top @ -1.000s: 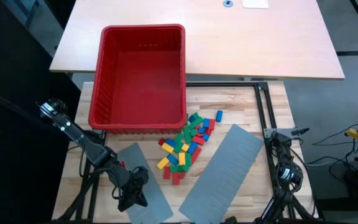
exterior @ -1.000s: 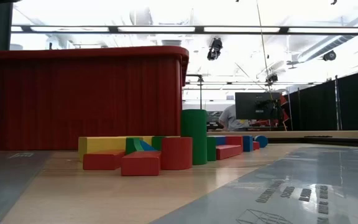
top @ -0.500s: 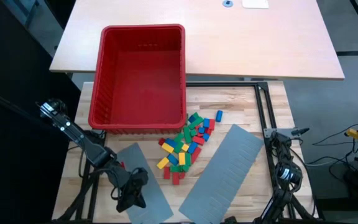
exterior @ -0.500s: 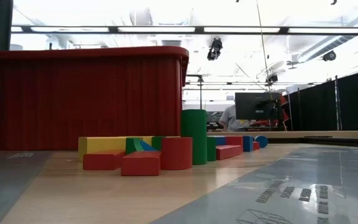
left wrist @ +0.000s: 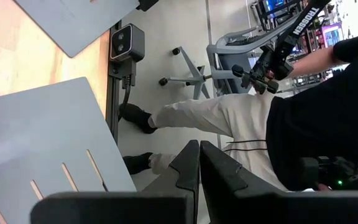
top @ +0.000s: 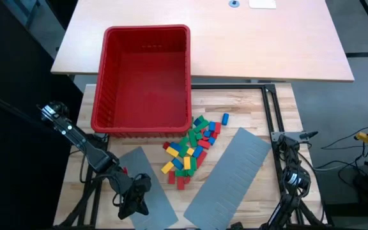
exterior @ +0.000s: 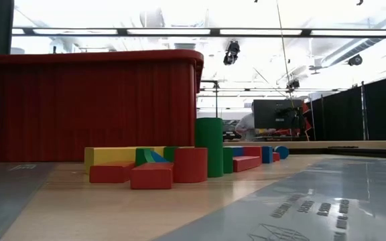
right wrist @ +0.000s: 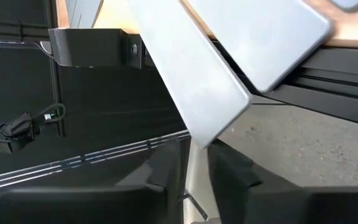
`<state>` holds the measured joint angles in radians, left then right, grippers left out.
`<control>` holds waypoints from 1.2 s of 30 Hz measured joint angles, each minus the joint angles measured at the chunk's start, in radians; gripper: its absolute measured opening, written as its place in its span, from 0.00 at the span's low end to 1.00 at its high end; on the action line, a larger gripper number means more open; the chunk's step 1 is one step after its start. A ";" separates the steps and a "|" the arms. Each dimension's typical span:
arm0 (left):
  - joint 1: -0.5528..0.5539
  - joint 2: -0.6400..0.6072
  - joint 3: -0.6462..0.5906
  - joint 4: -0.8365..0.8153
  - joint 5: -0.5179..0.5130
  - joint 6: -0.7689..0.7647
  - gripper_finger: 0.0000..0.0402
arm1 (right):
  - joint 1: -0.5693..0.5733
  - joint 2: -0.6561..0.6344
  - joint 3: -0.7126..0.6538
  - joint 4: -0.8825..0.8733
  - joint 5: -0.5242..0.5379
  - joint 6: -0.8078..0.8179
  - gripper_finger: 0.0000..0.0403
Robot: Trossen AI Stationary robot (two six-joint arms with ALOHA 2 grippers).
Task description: Sort blocks
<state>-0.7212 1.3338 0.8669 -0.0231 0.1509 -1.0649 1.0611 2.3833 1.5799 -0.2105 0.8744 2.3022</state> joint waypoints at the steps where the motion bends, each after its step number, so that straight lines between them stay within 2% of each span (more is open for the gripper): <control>1: 0.000 0.000 0.000 0.000 0.000 0.000 0.00 | 0.000 0.000 0.000 0.002 -0.001 -0.005 0.07; 3: 0.000 0.000 0.000 0.000 0.000 0.000 0.00 | 0.000 0.000 0.000 0.005 -0.001 -0.013 0.02; 8: 0.000 0.000 0.000 0.000 0.000 0.000 0.00 | 0.000 0.000 0.000 0.013 0.000 -0.025 0.00; 29: -0.010 0.000 0.000 0.000 -0.001 0.005 0.00 | 0.021 0.005 0.050 -0.034 0.019 -0.035 0.00; 32: -0.015 0.000 0.000 0.001 -0.001 0.005 0.00 | 0.031 0.005 0.049 -0.033 0.029 -0.036 0.03; 36: -0.016 0.000 0.000 0.000 -0.001 0.001 0.00 | 0.032 0.005 0.048 -0.025 0.031 -0.043 0.13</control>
<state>-0.7372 1.3338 0.8669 -0.0227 0.1501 -1.0643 1.0927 2.3878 1.6281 -0.2359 0.9051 2.2597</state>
